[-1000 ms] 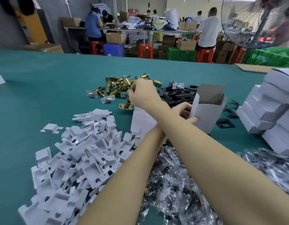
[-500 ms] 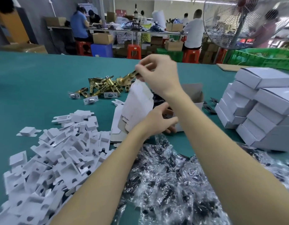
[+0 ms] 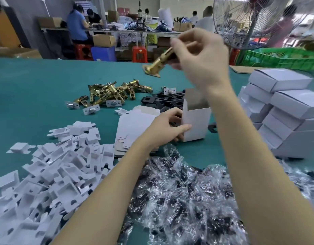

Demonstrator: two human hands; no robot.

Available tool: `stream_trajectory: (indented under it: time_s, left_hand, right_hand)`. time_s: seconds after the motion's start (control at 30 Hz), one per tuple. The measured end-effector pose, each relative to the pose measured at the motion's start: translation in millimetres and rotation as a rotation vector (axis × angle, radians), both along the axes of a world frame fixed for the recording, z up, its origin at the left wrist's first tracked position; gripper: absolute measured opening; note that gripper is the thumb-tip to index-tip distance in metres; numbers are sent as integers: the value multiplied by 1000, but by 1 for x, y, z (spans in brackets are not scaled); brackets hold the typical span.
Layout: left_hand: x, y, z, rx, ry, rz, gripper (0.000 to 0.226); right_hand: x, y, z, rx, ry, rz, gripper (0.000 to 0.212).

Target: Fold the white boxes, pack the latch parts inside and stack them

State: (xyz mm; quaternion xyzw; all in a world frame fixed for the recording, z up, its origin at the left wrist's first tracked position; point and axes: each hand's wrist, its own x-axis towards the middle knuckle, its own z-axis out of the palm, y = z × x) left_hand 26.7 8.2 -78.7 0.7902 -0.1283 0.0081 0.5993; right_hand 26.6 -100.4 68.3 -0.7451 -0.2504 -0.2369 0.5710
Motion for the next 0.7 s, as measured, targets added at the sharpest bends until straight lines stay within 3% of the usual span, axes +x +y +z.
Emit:
stream_trajectory:
  time_s: [0.3,0.7]
  left_hand:
    - [2,8,-2,48,-19,19,19]
    - [3,8,-3,13,-9,10,20]
  right_hand:
    - [-12,-81,-1,-208,122,-203,11]
    - [-4,-52,-26,-564,79,-284,13]
